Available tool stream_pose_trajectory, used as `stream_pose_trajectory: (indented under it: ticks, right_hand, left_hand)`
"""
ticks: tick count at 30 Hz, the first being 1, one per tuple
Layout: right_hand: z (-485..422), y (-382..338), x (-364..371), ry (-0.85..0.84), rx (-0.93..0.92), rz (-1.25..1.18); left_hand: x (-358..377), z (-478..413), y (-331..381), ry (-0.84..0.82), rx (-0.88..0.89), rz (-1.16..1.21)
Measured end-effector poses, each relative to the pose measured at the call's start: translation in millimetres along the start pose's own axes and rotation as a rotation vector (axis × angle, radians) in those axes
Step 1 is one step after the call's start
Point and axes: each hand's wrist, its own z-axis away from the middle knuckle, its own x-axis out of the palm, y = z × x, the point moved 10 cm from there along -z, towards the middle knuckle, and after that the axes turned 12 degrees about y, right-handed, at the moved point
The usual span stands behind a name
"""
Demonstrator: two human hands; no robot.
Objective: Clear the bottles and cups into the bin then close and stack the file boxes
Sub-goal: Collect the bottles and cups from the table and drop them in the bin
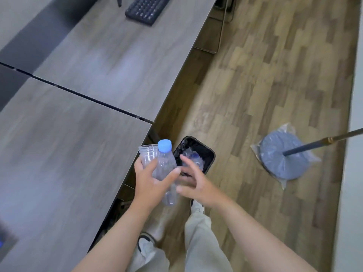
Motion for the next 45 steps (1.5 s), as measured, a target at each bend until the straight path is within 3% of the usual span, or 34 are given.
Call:
stream_pose_trajectory:
  ticks: [2,7,9,13,19,27,34,38,45]
  right_hand:
    - [15.2,-1.9,17.7,-0.015,-0.081,-0.011]
    - [21.8,13.4,6.7,0.232,-0.163,-0.103]
    - [20.1,37.7,-9.0,0.341,-0.075,-0.107]
    - [1.8,100.8,-54.1,0.536,0.189,-0.027]
    - [-67.6,130.1,-98.2,0.513,0.347,0.203]
    - [-112.9,112.0,-137.1,0.645,0.219,0.332]
    - [-112.4,112.9,-155.9,0.737,0.164,0.205]
    - [-112.4,94.8,-162.9,0.753,0.095,0.188]
    - [-111.2,14.8,-148.0,0.683,-0.105,0.227]
  left_hand:
    - [11.3,0.6,-0.4,-0.024,-0.001,-0.021]
    - [35.4,12.2,-5.7,-0.191,0.009,0.034]
    - [35.6,13.2,-16.5,-0.194,0.011,0.034]
    - [22.2,11.9,-35.3,-0.013,0.035,0.018]
    - [38.4,16.9,-52.2,-0.054,0.096,-0.029]
    - [72.3,1.9,-78.4,-0.063,-0.047,-0.083]
    - [129.1,-43.3,-78.9,-0.116,-0.107,-0.098]
    - [143.3,-58.2,-82.7,-0.145,-0.069,-0.157]
    - [100.5,-68.4,-50.9,-0.019,0.053,-0.213]
